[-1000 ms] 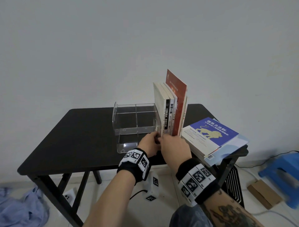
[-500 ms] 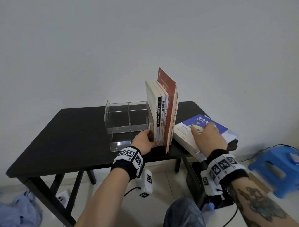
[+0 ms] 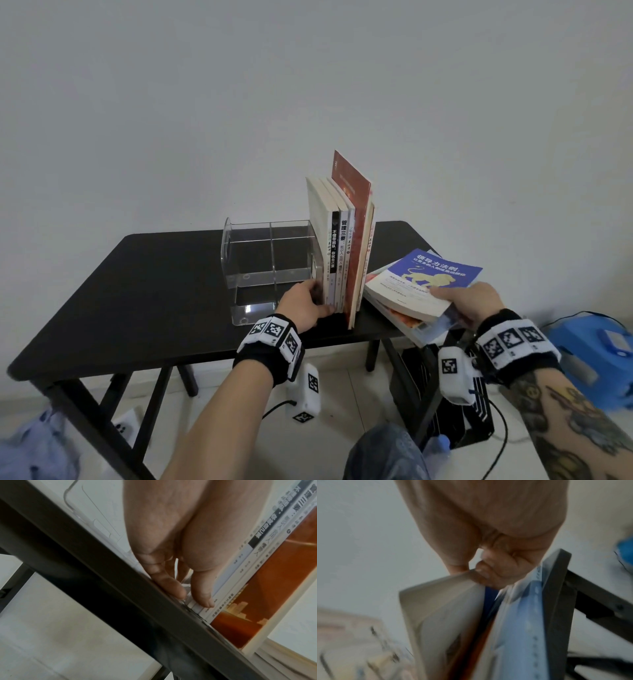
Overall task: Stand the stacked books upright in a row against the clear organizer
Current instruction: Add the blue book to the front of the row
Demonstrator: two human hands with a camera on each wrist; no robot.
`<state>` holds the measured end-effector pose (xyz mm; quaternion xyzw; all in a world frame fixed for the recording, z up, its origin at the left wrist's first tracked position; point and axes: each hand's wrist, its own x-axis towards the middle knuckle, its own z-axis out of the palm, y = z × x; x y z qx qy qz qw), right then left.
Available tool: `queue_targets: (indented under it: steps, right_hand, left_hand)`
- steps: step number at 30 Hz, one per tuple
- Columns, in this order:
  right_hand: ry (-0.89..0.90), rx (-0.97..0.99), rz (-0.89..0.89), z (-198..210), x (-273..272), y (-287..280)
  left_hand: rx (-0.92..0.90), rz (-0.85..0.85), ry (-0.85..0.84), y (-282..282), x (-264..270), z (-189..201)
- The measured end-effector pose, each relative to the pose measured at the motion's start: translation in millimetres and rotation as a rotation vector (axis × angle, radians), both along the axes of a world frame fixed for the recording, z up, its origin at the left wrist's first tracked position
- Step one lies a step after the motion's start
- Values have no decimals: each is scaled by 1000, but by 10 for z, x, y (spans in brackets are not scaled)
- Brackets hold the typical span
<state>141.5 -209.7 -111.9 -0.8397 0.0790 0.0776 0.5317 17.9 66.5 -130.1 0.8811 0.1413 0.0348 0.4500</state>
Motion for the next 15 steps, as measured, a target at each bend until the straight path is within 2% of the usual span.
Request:
queue_targets:
  steps: [4,8,10,12,15]
  right_hand:
    - [115,365,-44,101,-36,-22]
    - [253,515,67,274,-107,-13]
    - [246,581,91,381,-152,20]
    - [103,622,64,490,-217,82]
    - [-329,619,17,697,-417,255]
  left_hand:
    - [10,1,1,6,6,-15]
    - [16,0,0,12,18,-31]
    - [16,6,0,21,22,-40]
    - [15,17,0,21,20,-52]
    - [18,19,-3,17,31,-69]
